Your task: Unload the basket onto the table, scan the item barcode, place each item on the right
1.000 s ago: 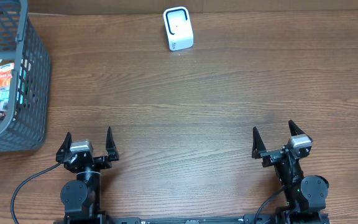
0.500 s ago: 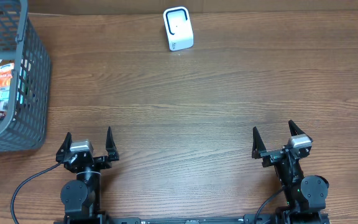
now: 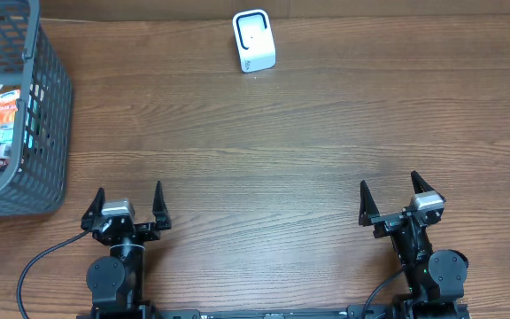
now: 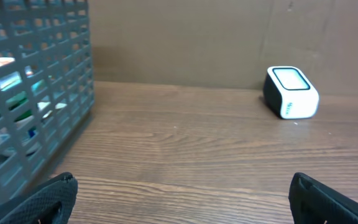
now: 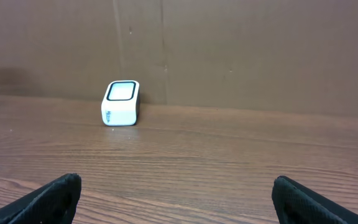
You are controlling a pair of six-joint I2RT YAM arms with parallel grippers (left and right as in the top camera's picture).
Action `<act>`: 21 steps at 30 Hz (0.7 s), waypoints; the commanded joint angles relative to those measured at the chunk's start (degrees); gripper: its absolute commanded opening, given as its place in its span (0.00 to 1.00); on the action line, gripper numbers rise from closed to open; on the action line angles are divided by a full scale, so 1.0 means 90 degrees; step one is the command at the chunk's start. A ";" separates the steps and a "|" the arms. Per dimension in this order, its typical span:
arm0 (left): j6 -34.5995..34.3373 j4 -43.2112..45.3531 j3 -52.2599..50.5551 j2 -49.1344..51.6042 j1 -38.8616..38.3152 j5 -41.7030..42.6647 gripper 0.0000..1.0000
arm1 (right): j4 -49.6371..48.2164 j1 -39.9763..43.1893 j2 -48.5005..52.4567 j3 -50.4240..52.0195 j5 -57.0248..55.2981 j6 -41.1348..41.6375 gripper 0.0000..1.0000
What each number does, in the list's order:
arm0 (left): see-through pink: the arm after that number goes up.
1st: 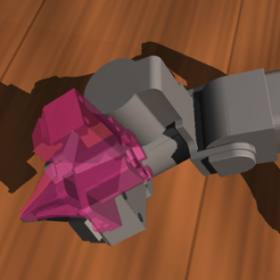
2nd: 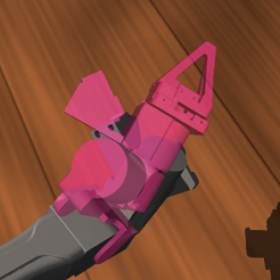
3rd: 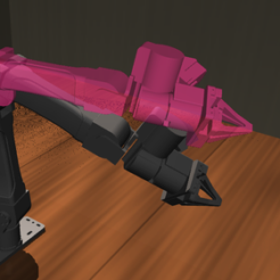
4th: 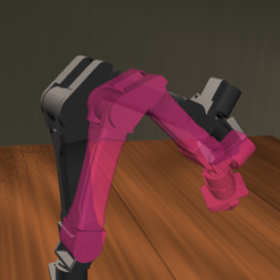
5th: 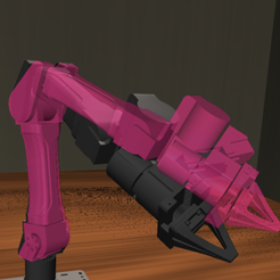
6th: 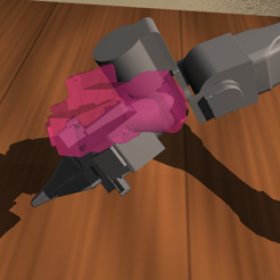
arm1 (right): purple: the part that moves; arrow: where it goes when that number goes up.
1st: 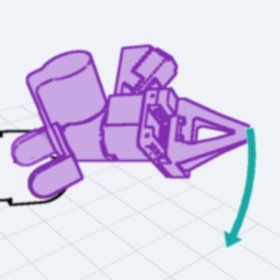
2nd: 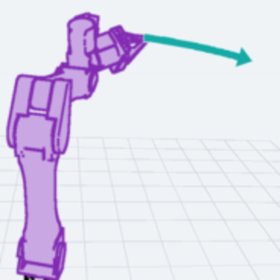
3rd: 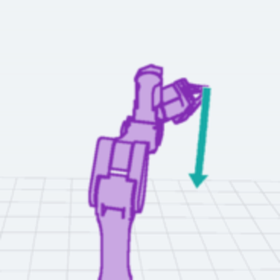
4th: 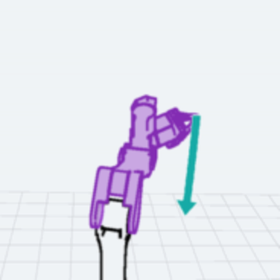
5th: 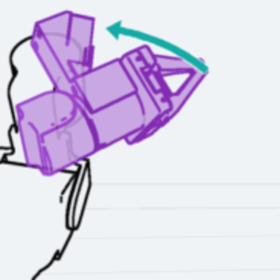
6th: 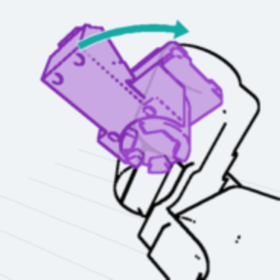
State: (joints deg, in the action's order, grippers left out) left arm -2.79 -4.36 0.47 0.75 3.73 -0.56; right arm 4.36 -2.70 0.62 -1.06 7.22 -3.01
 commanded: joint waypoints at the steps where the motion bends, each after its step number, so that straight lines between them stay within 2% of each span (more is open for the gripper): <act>1: 0.0049 0.0005 -0.0019 -0.0056 -0.0046 0.0233 1.00 | -0.0019 0.0017 -0.0044 0.0068 -0.0029 -0.0010 1.00; 8: 0.0044 -0.0002 -0.0019 -0.0056 -0.0046 0.0233 1.00 | -0.0019 0.0017 -0.0044 0.0068 -0.0029 -0.0010 1.00; 16: -0.0413 -0.0049 0.0005 -0.0056 -0.0046 0.0238 1.00 | -0.0017 0.0017 -0.0044 0.0068 -0.0029 -0.0010 1.00; 21: -0.0432 -0.0918 0.0437 -0.0053 -0.0046 0.0236 1.00 | -0.0017 0.0017 -0.0044 0.0068 -0.0029 -0.0007 1.00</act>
State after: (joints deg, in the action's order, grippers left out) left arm -5.69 -7.53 1.69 0.75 3.73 0.89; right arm 4.36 -2.70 0.62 -1.06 7.25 -3.01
